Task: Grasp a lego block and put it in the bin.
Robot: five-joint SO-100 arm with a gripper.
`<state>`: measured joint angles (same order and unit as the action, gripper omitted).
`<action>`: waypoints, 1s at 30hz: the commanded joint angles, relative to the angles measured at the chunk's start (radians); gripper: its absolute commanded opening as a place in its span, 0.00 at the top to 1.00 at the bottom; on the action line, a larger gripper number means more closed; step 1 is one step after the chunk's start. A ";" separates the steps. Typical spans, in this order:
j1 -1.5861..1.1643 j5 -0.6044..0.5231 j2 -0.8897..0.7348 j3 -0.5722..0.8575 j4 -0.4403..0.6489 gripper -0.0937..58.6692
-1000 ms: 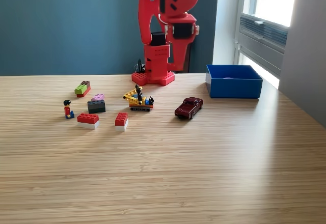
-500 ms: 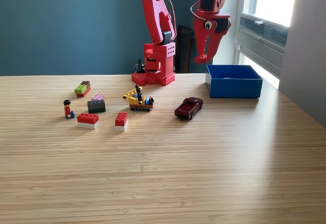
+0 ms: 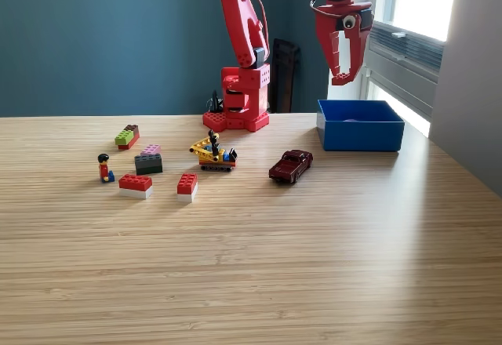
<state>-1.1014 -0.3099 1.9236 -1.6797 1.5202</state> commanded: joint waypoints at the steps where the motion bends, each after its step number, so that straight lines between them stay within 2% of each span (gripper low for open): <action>1: -0.038 0.021 0.038 -0.008 -0.110 1.00; 5: -0.051 0.023 0.002 -0.034 -0.141 1.00; 17: -0.064 0.031 -0.360 0.087 -0.137 0.98; 21: -0.063 0.046 -0.411 0.106 -0.137 0.63; 22: -0.061 0.049 -0.416 0.109 -0.137 0.57; 24: -0.054 0.049 -0.417 0.118 -0.137 0.52; 27: -0.020 0.044 -0.417 0.149 -0.130 0.55; 28: 0.000 0.040 -0.417 0.166 -0.121 0.58; 30: 0.060 0.021 -0.417 0.199 -0.112 0.72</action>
<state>-1.1167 -0.2730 1.4880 -1.5693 1.3929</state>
